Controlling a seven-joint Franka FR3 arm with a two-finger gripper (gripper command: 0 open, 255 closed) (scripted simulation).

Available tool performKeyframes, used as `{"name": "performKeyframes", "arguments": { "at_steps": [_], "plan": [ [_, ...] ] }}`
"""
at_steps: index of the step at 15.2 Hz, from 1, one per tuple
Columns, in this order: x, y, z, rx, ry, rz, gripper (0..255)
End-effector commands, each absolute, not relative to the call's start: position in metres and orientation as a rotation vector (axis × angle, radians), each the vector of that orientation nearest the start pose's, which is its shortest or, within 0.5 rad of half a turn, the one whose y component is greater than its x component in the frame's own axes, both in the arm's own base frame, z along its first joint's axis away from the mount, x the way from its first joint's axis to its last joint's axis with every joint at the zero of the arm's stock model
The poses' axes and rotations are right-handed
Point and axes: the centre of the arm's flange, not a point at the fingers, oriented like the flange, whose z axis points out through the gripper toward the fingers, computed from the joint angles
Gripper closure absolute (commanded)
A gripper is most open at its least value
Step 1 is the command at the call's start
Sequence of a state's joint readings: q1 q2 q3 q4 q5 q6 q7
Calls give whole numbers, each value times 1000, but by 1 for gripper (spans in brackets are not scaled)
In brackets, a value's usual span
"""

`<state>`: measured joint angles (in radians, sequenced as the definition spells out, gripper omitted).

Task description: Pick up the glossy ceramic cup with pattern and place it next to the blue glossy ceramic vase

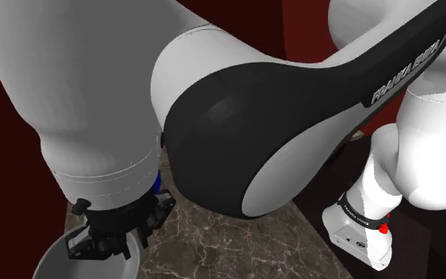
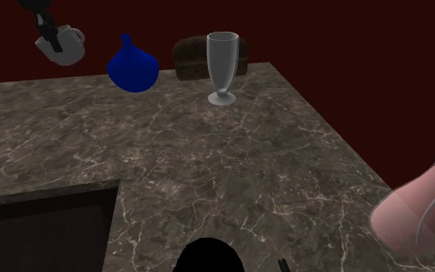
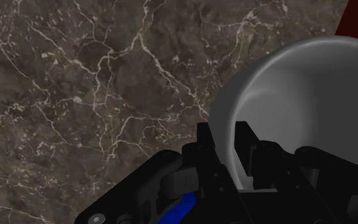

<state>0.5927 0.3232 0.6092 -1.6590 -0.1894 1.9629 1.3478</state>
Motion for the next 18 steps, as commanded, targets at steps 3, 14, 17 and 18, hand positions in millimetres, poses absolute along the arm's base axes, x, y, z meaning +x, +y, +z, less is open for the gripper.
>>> {"name": "performKeyframes", "arguments": {
  "at_steps": [3, 14, 17, 18],
  "plan": [
    [279, 581, 431, -3094, 163, -11, 255],
    [279, 581, 373, -3094, 163, -11, 255],
    [279, 581, 361, -3094, 163, -11, 255],
    [279, 581, 361, -3094, 163, -11, 255]
  ]
}}
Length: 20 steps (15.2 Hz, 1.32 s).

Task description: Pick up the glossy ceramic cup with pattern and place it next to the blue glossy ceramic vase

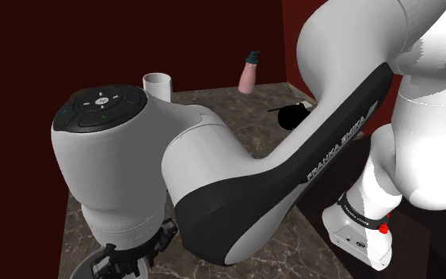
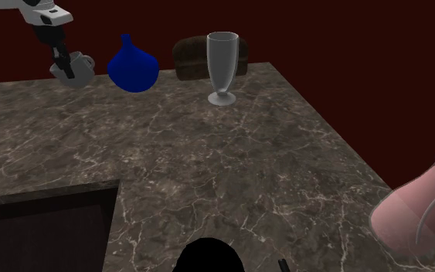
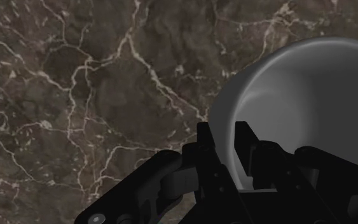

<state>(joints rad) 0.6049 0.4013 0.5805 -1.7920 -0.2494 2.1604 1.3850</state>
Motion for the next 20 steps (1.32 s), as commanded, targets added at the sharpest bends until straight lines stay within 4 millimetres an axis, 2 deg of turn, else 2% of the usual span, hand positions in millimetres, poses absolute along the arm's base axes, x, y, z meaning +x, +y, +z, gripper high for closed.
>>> {"name": "performKeyframes", "arguments": {
  "at_steps": [1, 6, 7, 12, 16, 20],
  "plan": [
    [279, 581, 361, -3094, 163, -11, 255],
    [279, 581, 361, -3094, 163, -11, 255],
    [279, 581, 361, -3094, 163, -11, 0],
    [279, 581, 361, -3094, 163, -11, 0],
    [278, 579, 411, -3094, 163, -11, 0],
    [278, 579, 411, -3094, 163, -11, 0]
  ]
}}
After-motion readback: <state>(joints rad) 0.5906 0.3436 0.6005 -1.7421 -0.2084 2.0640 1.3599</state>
